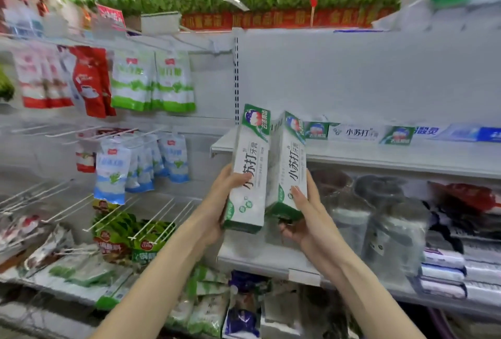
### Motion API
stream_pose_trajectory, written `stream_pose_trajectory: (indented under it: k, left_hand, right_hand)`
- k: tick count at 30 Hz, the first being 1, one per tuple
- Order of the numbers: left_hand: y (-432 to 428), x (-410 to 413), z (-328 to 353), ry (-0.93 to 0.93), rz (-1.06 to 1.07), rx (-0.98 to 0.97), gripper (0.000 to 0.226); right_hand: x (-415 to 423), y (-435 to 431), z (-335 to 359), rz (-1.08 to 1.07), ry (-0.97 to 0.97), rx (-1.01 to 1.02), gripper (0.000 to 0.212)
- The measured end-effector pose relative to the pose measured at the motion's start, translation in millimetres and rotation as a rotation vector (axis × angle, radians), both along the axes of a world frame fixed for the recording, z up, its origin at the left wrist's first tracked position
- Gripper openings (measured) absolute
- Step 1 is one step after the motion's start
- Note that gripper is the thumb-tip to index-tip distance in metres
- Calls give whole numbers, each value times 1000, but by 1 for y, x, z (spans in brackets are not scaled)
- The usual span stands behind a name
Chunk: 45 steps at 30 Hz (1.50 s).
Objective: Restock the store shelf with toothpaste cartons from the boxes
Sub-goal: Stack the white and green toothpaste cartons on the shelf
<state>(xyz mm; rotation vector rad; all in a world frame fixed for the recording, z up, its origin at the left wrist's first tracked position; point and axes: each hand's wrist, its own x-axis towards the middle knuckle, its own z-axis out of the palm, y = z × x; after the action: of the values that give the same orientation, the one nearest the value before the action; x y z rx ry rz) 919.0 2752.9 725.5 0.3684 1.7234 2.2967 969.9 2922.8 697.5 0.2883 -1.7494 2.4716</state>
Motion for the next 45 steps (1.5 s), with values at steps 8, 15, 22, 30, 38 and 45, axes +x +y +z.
stream_pose_trajectory:
  k: [8, 15, 22, 30, 38, 45]
  left_hand:
    - [9, -43, 32, 4, 94, 109, 60]
    - [3, -84, 39, -57, 81, 154, 51]
    - [-6, -141, 53, -89, -57, 238, 44]
    - [-12, -186, 59, -34, -86, 146, 57]
    - [-20, -227, 63, -66, -163, 221, 65]
    - [-19, -247, 47, -161, -231, 339, 49]
  right_hand:
    - [-73, 4, 36, -27, 6, -185, 46]
    - [-119, 1, 50, -78, -1, -131, 41]
    - [-168, -8, 50, -286, 25, -53, 56]
    - [-211, -22, 51, -374, 114, -67, 64]
    - [-238, -36, 58, -372, 132, -76, 49]
    - [-256, -54, 52, -464, 106, -106, 60]
